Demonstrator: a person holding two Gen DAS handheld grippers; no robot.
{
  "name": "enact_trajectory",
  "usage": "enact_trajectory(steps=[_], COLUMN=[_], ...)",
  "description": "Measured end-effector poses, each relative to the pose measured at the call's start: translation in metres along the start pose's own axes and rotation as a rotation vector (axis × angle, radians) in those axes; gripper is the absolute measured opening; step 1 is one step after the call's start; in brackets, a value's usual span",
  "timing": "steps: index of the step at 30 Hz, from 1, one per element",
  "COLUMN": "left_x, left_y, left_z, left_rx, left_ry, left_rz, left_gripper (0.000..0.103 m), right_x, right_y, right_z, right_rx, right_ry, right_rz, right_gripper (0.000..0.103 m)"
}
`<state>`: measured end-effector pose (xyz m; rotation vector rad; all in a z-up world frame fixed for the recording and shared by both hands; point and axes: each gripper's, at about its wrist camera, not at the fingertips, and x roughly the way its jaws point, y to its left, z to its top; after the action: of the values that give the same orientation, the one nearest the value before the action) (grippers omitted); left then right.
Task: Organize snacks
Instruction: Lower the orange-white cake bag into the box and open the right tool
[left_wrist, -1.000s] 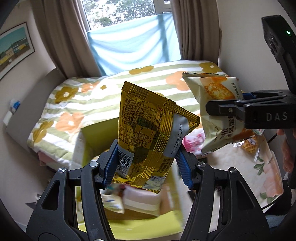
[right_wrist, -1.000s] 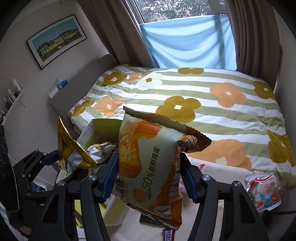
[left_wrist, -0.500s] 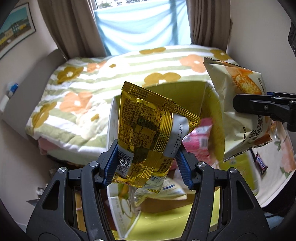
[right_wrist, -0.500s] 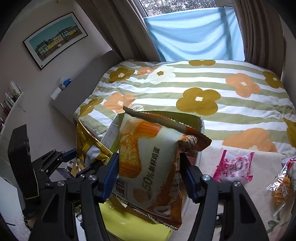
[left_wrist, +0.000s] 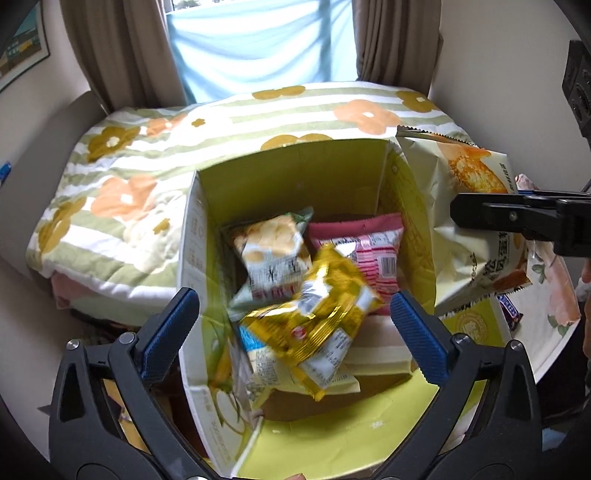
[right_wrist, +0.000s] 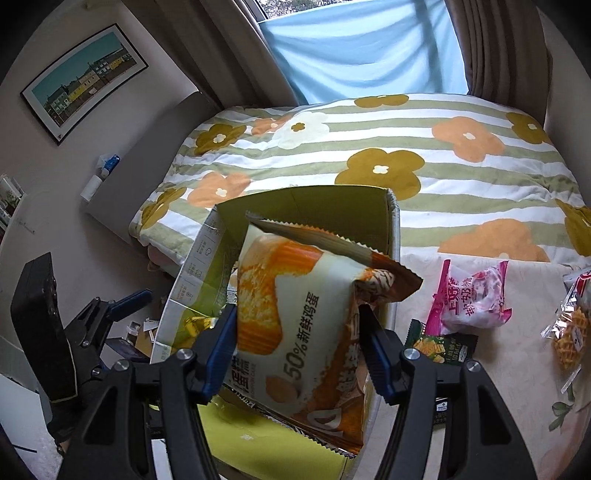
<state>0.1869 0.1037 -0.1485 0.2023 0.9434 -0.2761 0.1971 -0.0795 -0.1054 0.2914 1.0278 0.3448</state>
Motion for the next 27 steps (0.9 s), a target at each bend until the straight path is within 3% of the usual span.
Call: enact_trajectory(steps=[14, 15, 16, 18, 24, 27], left_x=[-0.036, -0.038, -0.039, -0.041, -0.047, -0.042], left_y=[0.031, 0.032, 0.033, 0.034, 0.032, 0.027], left_z=[-0.013, -0.014, -0.014, -0.015, -0.014, -0.01], left_rx=[-0.092, -0.095, -0.099, -0.106, -0.108, -0.097], left_ry=[-0.04, -0.041, -0.043, -0.045, -0.068, -0.062], left_rz=[0.104, 0.107, 0.111, 0.114, 0.078, 0.054], left_gripper=[0.103, 0.103, 0.103, 0.103, 0.103, 0.103], right_x=[0.02, 0.022, 0.022, 0.018, -0.006, -0.013], right_y=[0.018, 0.021, 0.023, 0.026, 0.025, 0.025], right_z=[-0.028, -0.03, -0.033, -0.036, -0.042, -0.042], right_rx=[-0.109, -0.113, -0.116, -0.128, -0.149, -0.156], right_ry=[0.13, 0.132, 0.124, 0.09, -0.002, -0.004], right_rz=[0.031, 0.02, 0.002, -0.008, -0.047, -0.067], right_gripper=[0.06, 0.064, 0.081, 0.103, 0.103, 0.103])
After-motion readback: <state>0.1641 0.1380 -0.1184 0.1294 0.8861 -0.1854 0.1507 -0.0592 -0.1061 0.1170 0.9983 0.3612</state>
